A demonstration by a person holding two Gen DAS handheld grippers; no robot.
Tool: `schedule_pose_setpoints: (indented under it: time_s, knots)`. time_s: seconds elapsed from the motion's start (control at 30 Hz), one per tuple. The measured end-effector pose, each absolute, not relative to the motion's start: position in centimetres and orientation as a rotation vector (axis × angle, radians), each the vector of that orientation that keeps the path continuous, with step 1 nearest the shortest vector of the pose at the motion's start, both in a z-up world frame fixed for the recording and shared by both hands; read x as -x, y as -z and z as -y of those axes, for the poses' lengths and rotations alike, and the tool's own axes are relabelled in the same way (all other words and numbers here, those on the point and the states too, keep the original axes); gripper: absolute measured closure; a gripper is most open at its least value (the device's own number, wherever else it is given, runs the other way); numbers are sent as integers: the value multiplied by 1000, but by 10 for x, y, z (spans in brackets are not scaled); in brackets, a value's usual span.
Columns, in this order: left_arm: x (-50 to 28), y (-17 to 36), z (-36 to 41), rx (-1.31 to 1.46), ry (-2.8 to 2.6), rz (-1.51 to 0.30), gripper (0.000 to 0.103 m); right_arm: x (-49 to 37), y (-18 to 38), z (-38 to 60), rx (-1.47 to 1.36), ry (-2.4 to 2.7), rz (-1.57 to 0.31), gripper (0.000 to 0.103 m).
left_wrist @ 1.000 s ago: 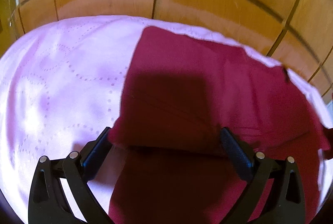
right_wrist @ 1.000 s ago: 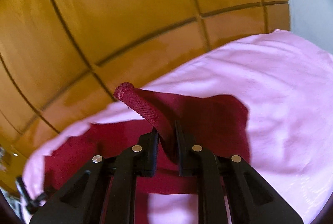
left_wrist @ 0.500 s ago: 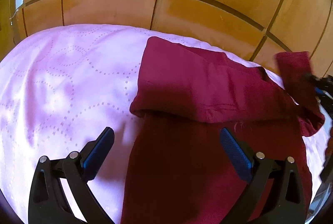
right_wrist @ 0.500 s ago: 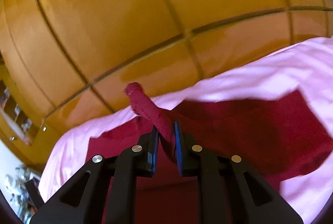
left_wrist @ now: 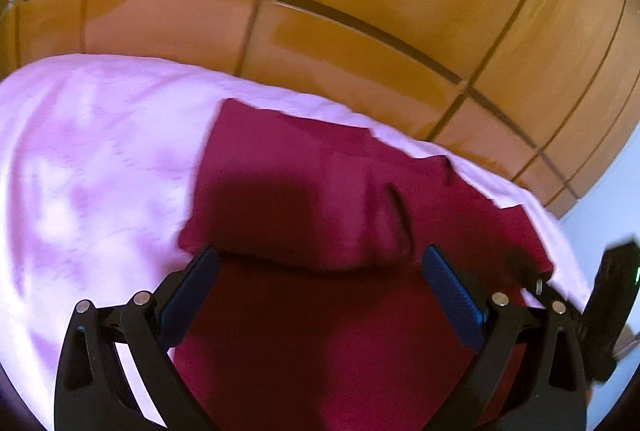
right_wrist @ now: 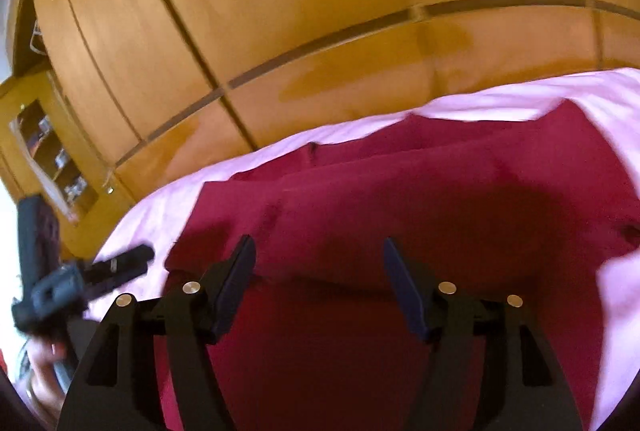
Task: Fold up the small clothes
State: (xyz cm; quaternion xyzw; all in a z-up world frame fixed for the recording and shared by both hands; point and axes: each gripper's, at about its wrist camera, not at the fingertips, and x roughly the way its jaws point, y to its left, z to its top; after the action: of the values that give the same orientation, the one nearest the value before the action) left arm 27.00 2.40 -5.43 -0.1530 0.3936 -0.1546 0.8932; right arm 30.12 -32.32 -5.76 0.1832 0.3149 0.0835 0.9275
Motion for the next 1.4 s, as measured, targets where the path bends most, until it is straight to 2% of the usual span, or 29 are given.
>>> schedule_pose_setpoints:
  time_s: [0.07, 0.13, 0.2, 0.3, 0.37, 0.43, 0.47, 0.5, 0.53, 0.6, 0.63, 0.67, 0.83, 0.93, 1.17, 1.27, 1.37, 1.4]
  knots:
    - [-277, 52, -10, 326, 347, -816, 3, -285, 59, 339, -353, -107, -659, 47]
    - [-287, 50, 9, 315, 370, -827, 7, -271, 62, 358, -336, -26, -680, 49]
    - [-296, 51, 27, 301, 402, -850, 18, -260, 66, 380, -341, 44, -685, 59]
    - [-313, 61, 54, 261, 432, -917, 28, -251, 77, 408, -428, 128, -688, 66]
    - [-324, 72, 70, 214, 427, -961, 29, -245, 91, 427, -550, 155, -679, 74]
    - [-330, 82, 83, 175, 434, -1005, 42, -243, 97, 438, -623, 141, -680, 74]
    - [-332, 88, 89, 160, 443, -1025, 54, -243, 95, 440, -629, 138, -674, 74]
    - [-332, 91, 91, 149, 444, -1034, 61, -245, 92, 442, -627, 140, -665, 74]
    - [-332, 93, 93, 136, 432, -1035, 65, -248, 89, 443, -626, 140, -658, 74]
    - [-331, 90, 95, 130, 436, -1030, 91, -257, 83, 449, -617, 148, -642, 74]
    - [-330, 87, 98, 117, 430, -1027, 94, -261, 81, 450, -610, 155, -642, 74]
    - [-330, 84, 97, 117, 430, -1022, 96, -268, 81, 454, -606, 170, -651, 78]
    - [-331, 43, 69, 242, 455, -941, 98, -277, 80, 467, -601, 234, -672, 80]
    - [-331, 33, 50, 227, 438, -901, 98, -282, 82, 463, -569, 243, -685, 80]
    - [-336, 102, 38, 218, 370, -1026, 97, -287, 94, 451, -428, 307, -751, 83]
    - [-330, 114, 43, 180, 374, -965, 97, -286, 91, 452, -417, 292, -764, 83]
    - [-323, 110, 41, 161, 382, -938, 91, -268, 80, 444, -371, 254, -766, 83]
    - [-322, 107, 36, 176, 390, -935, 86, -262, 78, 442, -364, 240, -764, 83]
